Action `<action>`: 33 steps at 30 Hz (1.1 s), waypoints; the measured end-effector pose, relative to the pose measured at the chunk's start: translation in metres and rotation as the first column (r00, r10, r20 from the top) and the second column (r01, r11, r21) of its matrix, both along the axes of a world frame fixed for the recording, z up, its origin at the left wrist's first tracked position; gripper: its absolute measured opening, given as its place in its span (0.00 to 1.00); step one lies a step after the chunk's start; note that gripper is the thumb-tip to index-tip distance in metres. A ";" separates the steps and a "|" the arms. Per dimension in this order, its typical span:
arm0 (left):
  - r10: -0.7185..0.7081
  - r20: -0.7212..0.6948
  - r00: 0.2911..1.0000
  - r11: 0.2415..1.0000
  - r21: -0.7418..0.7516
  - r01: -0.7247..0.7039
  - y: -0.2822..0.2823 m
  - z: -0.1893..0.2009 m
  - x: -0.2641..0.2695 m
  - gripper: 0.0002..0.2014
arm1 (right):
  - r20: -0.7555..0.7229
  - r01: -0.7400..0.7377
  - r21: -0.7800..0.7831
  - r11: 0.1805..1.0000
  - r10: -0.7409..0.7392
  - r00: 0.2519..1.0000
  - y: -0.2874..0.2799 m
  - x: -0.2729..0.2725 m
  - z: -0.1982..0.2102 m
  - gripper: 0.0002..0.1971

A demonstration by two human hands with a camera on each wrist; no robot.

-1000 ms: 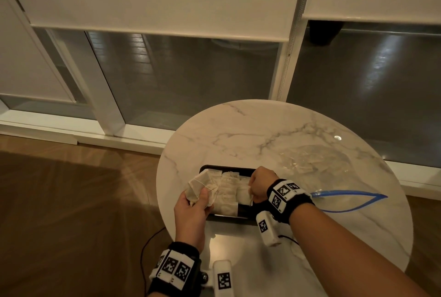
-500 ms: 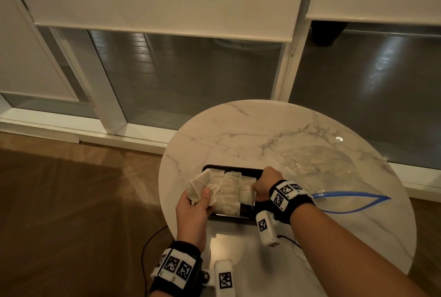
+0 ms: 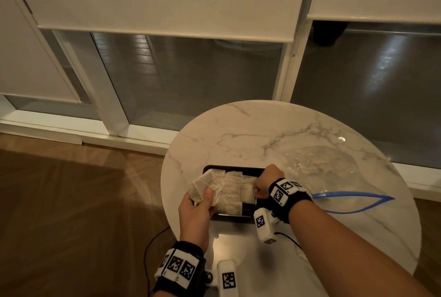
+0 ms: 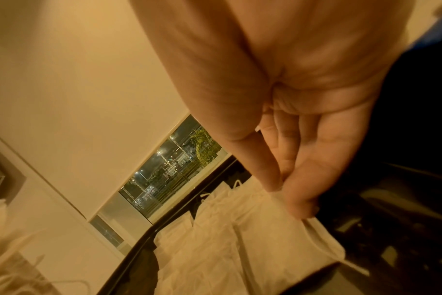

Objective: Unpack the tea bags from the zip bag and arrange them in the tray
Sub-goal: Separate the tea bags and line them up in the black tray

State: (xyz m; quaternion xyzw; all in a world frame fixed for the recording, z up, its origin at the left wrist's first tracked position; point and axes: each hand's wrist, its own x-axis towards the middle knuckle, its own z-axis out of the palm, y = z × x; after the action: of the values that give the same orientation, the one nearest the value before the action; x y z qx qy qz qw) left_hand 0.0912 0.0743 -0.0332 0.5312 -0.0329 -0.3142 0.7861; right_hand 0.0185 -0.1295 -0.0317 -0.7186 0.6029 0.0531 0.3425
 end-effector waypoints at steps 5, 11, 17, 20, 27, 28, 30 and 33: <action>0.002 0.003 1.000 1.000 0.003 -0.002 0.000 -0.001 0.001 0.12 | 0.061 0.029 0.032 0.999 -0.031 0.998 0.001 0.004 0.001 0.12; 0.000 -0.001 1.000 1.000 0.002 0.000 0.000 0.000 0.001 0.12 | 0.226 0.009 0.109 0.994 -0.033 0.974 -0.006 0.002 -0.004 0.09; 0.006 -0.001 1.000 1.000 0.002 -0.006 0.000 -0.001 0.001 0.11 | 0.287 0.056 0.084 0.995 -0.078 0.955 -0.004 -0.004 -0.003 0.10; 0.006 0.000 1.000 1.000 -0.002 -0.006 0.000 -0.002 0.002 0.12 | 0.306 0.073 0.078 0.994 -0.094 0.947 -0.005 -0.004 -0.006 0.10; 0.000 0.004 1.000 1.000 0.001 0.000 0.000 -0.003 0.001 0.12 | 0.322 0.096 0.099 0.991 -0.123 0.939 0.001 -0.004 0.002 0.18; -0.002 0.006 1.000 1.000 0.001 0.002 0.000 -0.004 0.001 0.12 | 0.317 0.083 0.115 0.990 -0.115 0.941 0.000 -0.005 0.001 0.18; -0.007 0.008 1.000 1.000 -0.005 0.007 0.000 -0.004 0.002 0.12 | 0.315 0.099 0.152 0.983 -0.143 0.938 0.001 -0.002 0.002 0.18; -0.007 0.008 1.000 1.000 -0.003 0.007 0.000 -0.004 0.003 0.12 | 0.227 0.110 0.212 0.971 -0.159 0.961 0.010 0.000 0.018 0.15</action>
State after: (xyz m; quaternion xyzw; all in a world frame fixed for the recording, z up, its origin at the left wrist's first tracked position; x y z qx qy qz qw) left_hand 0.0939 0.0746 -0.0374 0.5311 -0.0386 -0.3148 0.7857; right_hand 0.0188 -0.1200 -0.0137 -0.6393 0.5961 0.0012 0.4857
